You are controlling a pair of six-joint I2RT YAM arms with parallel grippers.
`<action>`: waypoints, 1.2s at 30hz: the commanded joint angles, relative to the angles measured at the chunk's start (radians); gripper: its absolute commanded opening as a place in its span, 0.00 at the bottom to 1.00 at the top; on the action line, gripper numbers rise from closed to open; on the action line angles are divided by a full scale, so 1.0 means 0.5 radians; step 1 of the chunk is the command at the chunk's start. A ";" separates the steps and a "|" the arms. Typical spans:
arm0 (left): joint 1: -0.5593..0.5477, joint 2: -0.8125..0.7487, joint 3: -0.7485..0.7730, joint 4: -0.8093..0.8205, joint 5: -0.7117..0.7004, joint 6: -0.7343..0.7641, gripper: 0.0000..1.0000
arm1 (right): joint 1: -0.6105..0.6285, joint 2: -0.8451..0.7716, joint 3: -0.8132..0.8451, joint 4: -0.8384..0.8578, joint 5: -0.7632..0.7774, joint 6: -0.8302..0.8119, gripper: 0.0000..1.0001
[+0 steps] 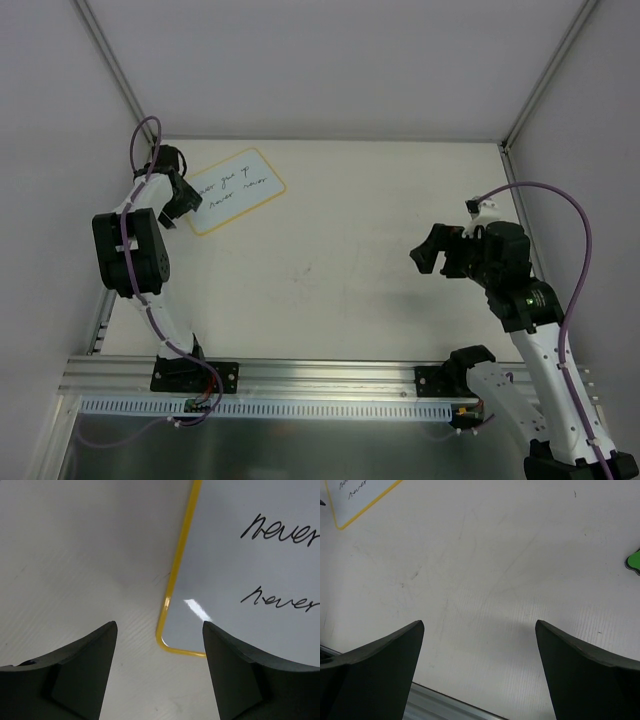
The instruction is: Erase the whiteboard
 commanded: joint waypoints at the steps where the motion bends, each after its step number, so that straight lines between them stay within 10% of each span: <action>1: 0.050 0.122 0.204 0.013 0.125 0.078 0.70 | 0.006 -0.027 -0.012 -0.030 0.056 -0.022 0.99; 22: 0.152 0.545 0.444 0.009 0.263 0.189 0.35 | 0.006 0.038 0.044 -0.033 0.182 0.006 0.99; 29: 0.152 0.549 0.349 0.006 0.327 0.213 0.02 | 0.006 -0.011 0.028 -0.030 0.277 0.031 0.99; 36: 0.142 0.423 0.159 0.006 0.502 0.259 0.00 | 0.006 -0.018 0.031 -0.027 0.504 0.064 0.99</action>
